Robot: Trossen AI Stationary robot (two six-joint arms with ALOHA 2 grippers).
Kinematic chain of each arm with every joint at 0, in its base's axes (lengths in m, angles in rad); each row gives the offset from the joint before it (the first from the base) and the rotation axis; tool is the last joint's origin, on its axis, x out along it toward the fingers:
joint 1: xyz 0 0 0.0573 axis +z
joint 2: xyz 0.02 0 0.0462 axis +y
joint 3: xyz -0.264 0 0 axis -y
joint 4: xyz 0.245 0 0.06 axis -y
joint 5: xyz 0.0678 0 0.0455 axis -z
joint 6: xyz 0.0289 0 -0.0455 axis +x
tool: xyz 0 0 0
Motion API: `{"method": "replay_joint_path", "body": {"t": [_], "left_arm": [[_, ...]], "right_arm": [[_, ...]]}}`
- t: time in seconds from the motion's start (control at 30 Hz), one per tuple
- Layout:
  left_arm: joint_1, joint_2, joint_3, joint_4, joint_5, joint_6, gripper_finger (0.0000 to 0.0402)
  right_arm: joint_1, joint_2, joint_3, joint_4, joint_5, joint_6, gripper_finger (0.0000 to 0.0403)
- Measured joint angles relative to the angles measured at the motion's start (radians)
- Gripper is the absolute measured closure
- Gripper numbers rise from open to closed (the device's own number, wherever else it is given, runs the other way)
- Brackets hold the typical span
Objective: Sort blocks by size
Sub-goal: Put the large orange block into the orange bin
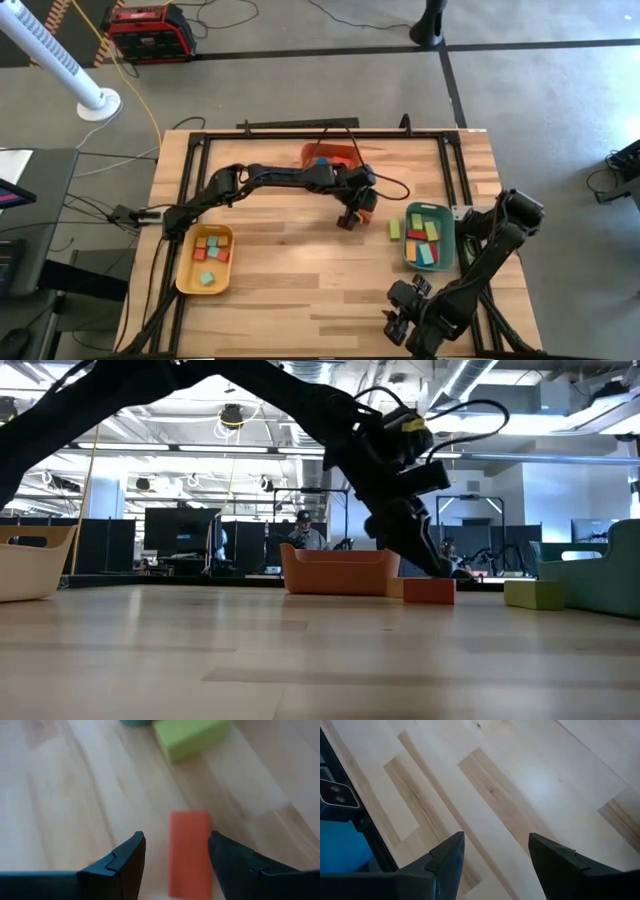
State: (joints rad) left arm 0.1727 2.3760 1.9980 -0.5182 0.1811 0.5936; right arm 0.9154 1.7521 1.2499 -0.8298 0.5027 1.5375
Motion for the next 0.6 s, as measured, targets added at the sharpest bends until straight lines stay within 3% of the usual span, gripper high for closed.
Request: {"method": "replay_joint_path", "body": {"t": [0.17,0.43,0.6], "left_arm": [[0.000,0.000,-0.016,-0.059,0.005,0.025,0.0195],[-0.003,0.000,-0.073,-0.015,-0.028,0.010,0.0195],[-0.003,0.000,-0.073,0.011,0.003,-0.002,0.0203]], "right_arm": [[0.000,0.004,0.000,-0.011,0.000,-0.001,0.0154],[-0.002,0.004,0.000,0.002,0.000,-0.001,0.0154],[-0.002,0.004,0.000,0.018,0.000,0.000,0.0154]]}}
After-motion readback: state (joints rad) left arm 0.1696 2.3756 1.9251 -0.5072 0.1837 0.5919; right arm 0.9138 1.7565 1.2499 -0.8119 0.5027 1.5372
